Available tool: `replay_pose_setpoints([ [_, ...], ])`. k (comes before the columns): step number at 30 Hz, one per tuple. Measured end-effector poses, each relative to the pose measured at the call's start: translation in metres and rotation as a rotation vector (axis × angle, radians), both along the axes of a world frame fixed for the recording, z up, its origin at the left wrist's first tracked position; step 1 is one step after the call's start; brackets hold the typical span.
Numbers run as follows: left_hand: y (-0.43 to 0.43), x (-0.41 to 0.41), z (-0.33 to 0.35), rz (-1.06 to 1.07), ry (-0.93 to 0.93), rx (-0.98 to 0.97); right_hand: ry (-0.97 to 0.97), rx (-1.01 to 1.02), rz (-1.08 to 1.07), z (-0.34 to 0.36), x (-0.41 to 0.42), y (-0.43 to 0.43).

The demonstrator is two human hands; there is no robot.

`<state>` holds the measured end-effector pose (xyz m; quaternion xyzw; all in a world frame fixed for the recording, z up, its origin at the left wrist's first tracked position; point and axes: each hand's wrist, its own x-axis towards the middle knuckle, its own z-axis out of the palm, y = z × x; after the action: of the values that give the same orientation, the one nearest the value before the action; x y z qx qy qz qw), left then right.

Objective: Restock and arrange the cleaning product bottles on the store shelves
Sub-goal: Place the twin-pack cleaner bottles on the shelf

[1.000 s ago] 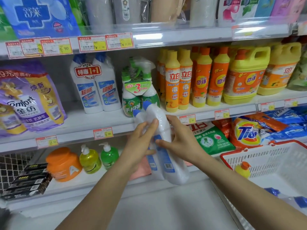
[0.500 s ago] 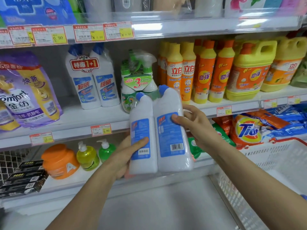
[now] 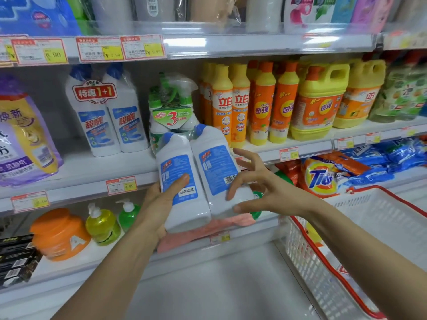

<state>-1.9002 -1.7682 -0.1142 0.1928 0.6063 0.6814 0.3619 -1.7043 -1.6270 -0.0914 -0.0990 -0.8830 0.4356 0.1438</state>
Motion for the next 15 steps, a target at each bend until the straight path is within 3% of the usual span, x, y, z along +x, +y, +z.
replay_pose_setpoints([
  [9,0.006,0.016,0.002,-0.035,-0.03,-0.004,0.085,-0.087,-0.173,0.0,-0.003,0.006],
  [15,0.008,0.017,0.0,-0.029,-0.037,-0.043,0.076,-0.202,-0.105,0.0,0.005,0.013],
])
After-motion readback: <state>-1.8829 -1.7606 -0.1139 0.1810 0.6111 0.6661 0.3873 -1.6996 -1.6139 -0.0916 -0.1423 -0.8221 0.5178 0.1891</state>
